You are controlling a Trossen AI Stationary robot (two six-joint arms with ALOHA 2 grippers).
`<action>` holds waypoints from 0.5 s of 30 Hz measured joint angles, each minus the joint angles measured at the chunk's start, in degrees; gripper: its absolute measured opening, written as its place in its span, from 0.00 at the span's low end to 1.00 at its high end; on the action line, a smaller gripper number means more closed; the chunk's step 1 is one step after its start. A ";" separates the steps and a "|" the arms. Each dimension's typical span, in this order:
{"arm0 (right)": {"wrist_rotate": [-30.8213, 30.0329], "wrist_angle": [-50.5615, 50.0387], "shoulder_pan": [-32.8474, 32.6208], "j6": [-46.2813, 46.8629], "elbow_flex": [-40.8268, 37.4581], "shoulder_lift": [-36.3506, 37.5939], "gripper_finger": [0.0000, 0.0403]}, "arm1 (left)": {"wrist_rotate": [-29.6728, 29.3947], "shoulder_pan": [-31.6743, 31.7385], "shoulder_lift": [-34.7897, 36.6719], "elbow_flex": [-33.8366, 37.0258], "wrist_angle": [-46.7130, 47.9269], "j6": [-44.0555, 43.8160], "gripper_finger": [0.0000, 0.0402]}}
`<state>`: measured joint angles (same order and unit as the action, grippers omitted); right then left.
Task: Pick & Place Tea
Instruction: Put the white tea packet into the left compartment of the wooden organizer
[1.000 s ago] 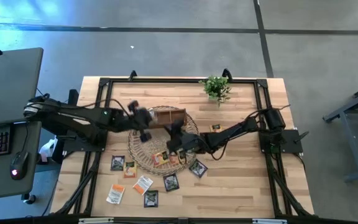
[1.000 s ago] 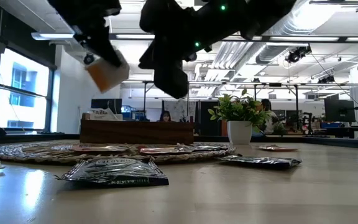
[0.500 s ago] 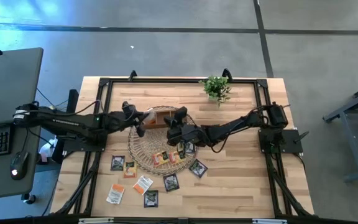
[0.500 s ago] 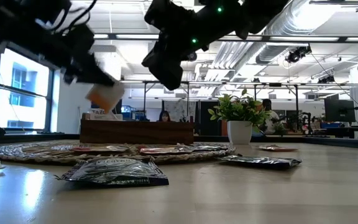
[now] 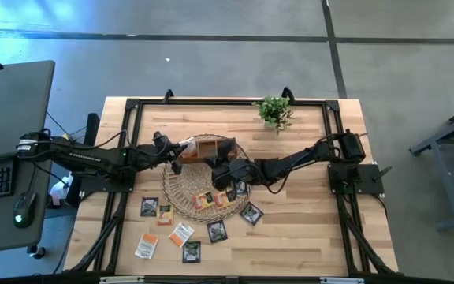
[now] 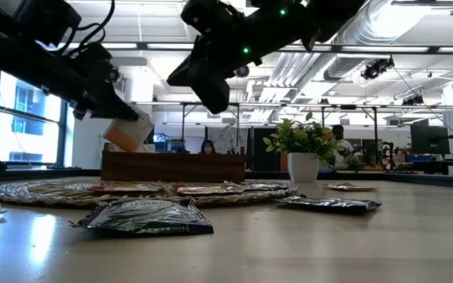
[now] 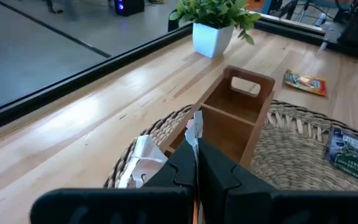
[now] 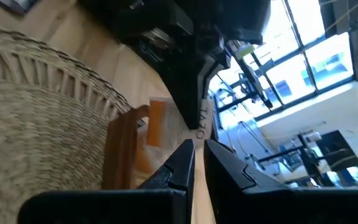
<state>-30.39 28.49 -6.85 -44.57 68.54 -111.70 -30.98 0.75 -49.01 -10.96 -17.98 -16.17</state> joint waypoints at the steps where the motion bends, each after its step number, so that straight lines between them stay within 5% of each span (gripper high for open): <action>1: 0.69 0.02 0.00 0.45 0.00 0.00 0.08 | 0.00 0.02 0.00 0.02 -0.42 -0.01 0.00; 15: 4.97 1.79 0.09 2.73 0.01 -0.02 0.08 | -1.30 0.02 -3.72 0.04 -4.55 -0.57 0.00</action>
<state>-25.42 30.28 -6.76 -41.84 68.55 -111.72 -32.28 0.78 -52.74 -10.92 -22.53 -16.74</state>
